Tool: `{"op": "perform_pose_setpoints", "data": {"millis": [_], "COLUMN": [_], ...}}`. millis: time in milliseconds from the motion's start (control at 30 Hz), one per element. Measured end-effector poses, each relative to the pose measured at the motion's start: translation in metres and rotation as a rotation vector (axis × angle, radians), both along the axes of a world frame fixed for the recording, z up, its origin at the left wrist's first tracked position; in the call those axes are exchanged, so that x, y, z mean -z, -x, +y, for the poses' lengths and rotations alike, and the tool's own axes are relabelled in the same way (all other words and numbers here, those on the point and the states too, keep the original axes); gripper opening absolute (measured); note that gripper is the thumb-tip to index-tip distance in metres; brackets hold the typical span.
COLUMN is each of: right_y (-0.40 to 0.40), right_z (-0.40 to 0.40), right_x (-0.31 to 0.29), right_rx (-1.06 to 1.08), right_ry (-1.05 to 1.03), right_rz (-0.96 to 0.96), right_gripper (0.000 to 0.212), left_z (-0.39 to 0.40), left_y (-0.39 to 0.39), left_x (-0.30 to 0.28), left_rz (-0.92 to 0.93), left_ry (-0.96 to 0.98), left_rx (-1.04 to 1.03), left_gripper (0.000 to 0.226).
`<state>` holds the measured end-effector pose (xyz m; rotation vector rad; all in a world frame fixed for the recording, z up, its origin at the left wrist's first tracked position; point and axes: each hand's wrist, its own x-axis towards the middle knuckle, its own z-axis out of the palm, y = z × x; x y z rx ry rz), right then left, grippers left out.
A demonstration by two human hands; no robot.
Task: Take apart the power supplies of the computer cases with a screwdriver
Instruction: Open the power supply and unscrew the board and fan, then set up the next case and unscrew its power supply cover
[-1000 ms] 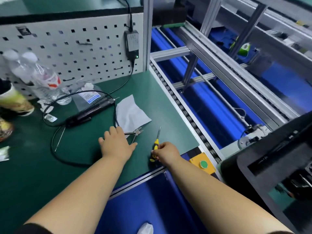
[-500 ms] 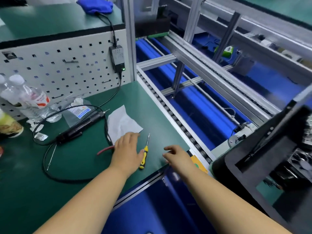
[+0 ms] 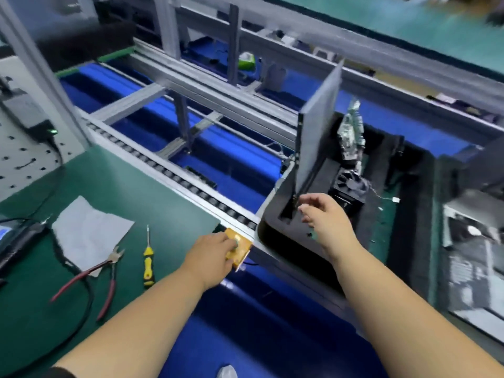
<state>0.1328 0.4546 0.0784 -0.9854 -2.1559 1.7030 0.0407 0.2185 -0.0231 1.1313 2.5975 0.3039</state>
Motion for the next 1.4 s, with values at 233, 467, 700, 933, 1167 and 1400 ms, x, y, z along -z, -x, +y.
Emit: {"op": "perform_pose_setpoints", "data": {"millis": [233,467,700,933,1167,1400], "right_y": [-0.061,-0.076,-0.087,-0.108,-0.154,-0.208], "right_z": [0.03,0.031,0.036,0.05,0.071,0.104], "right_x": [-0.003,-0.002,-0.007,-0.024,-0.052,-0.068], "right_rx": [0.161,0.176,0.179,0.245,0.326,0.399], "right_ry": [-0.039,-0.01,-0.02,-0.037,-0.054,-0.05], "right_rz": [-0.009,0.006,0.031,0.111,0.221,0.291], "right_gripper": [0.02,0.02,0.022,0.021,0.02,0.031], "left_z": [0.021,0.031,0.043,0.066,0.108,0.157], "left_y": [-0.003,-0.007,-0.003,-0.016,-0.045,-0.09], "left_x": [0.008,0.013,-0.012,-0.078,-0.133,-0.165], "left_rz": [0.089,0.079,0.025,-0.038,-0.124,-0.219], "left_ry": [0.03,0.091,0.026,-0.497,-0.778,-0.838], "left_rx": [0.019,-0.093,-0.143,-0.296,-0.298,-0.178], "left_gripper": [0.037,0.035,0.032,0.007,0.017,0.02]}}
